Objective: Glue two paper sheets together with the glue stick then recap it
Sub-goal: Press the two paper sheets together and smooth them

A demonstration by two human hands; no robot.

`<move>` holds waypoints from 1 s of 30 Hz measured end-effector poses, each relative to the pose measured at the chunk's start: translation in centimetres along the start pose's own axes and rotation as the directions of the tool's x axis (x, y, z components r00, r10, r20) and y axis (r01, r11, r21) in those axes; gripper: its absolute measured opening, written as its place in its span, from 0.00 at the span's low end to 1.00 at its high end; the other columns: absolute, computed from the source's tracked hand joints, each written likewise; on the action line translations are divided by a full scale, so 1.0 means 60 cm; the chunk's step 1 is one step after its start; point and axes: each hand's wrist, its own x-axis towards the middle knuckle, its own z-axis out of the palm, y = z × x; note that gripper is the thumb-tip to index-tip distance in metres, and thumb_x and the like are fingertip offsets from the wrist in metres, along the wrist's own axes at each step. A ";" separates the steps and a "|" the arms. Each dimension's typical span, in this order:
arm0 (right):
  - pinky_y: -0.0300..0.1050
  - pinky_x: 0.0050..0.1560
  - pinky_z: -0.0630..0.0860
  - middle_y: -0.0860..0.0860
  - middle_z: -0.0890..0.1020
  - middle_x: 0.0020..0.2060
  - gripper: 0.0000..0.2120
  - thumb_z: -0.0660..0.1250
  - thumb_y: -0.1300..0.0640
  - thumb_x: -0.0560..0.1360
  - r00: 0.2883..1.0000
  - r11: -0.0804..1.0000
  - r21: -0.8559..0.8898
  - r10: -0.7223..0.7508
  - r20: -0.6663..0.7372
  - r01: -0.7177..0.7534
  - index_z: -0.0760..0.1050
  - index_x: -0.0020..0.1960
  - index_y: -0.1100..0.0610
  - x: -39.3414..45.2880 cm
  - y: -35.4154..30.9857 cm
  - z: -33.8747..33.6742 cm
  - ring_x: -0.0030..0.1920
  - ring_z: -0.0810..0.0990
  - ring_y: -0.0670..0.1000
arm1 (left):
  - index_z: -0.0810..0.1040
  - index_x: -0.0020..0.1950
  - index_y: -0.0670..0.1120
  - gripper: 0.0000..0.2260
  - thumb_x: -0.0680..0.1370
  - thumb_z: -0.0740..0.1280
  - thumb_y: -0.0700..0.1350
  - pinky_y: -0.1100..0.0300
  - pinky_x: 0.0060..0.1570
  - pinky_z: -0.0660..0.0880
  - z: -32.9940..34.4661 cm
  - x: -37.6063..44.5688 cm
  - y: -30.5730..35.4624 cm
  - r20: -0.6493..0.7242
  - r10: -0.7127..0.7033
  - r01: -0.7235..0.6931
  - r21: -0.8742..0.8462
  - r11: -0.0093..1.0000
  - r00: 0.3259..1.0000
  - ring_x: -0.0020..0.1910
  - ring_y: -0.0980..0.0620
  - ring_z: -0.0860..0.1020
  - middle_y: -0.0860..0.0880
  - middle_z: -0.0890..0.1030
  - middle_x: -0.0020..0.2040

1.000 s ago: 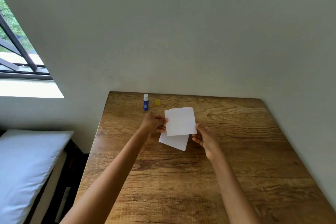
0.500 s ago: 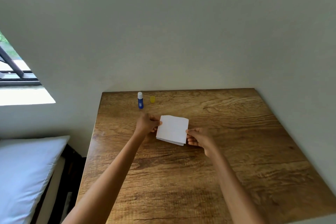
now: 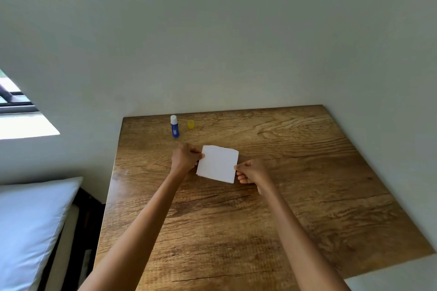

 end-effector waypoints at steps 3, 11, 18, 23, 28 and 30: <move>0.35 0.29 0.76 0.53 0.79 0.32 0.07 0.67 0.61 0.74 1.000 1.000 -0.020 0.004 -0.002 -0.004 0.77 0.46 0.66 0.001 0.000 0.001 0.30 0.76 0.46 | 0.80 0.52 0.40 0.09 0.73 0.70 0.40 0.67 0.29 0.70 0.001 0.001 -0.001 0.002 0.003 -0.003 0.007 1.000 1.000 0.32 0.56 0.76 0.43 0.83 0.45; 0.36 0.29 0.76 0.53 0.78 0.31 0.05 0.69 0.62 0.73 1.000 1.000 -0.025 0.004 -0.006 -0.004 0.76 0.43 0.64 0.002 -0.001 0.002 0.29 0.76 0.47 | 0.80 0.52 0.40 0.09 0.74 0.70 0.41 0.66 0.29 0.71 0.001 0.001 0.003 0.001 0.013 -0.013 0.060 0.998 1.000 0.33 0.54 0.77 0.43 0.83 0.46; 0.36 0.29 0.76 0.53 0.78 0.32 0.06 0.68 0.62 0.73 1.000 0.999 -0.050 0.018 -0.009 -0.018 0.76 0.46 0.66 0.005 -0.004 0.001 0.29 0.76 0.47 | 0.81 0.51 0.39 0.08 0.73 0.70 0.40 0.54 0.46 0.78 0.002 -0.004 0.004 -0.026 0.035 -0.034 0.055 0.998 0.999 0.43 0.48 0.80 0.42 0.83 0.48; 0.36 0.28 0.76 0.53 0.78 0.32 0.08 0.68 0.62 0.73 1.000 0.997 -0.070 0.018 -0.015 -0.019 0.77 0.48 0.67 0.008 -0.005 0.001 0.29 0.77 0.47 | 0.81 0.51 0.39 0.08 0.73 0.70 0.40 0.57 0.43 0.77 0.002 -0.005 0.004 -0.026 0.049 -0.048 0.058 0.997 0.998 0.40 0.51 0.78 0.42 0.83 0.48; 0.38 0.30 0.76 0.53 0.78 0.32 0.08 0.69 0.62 0.73 0.999 0.997 -0.080 0.020 -0.031 -0.022 0.77 0.47 0.67 0.011 -0.002 0.003 0.29 0.77 0.47 | 0.81 0.51 0.39 0.08 0.73 0.70 0.40 0.55 0.45 0.78 0.004 -0.005 0.004 -0.031 0.050 -0.048 0.068 0.997 0.998 0.41 0.50 0.79 0.42 0.83 0.49; 0.38 0.31 0.76 0.53 0.78 0.32 0.08 0.69 0.62 0.73 0.999 0.997 -0.080 0.020 -0.027 -0.022 0.77 0.47 0.66 0.012 0.000 0.003 0.30 0.77 0.47 | 0.81 0.51 0.39 0.08 0.73 0.70 0.39 0.56 0.44 0.78 0.005 -0.005 0.003 -0.031 0.050 -0.048 0.070 0.996 0.998 0.41 0.50 0.79 0.43 0.82 0.49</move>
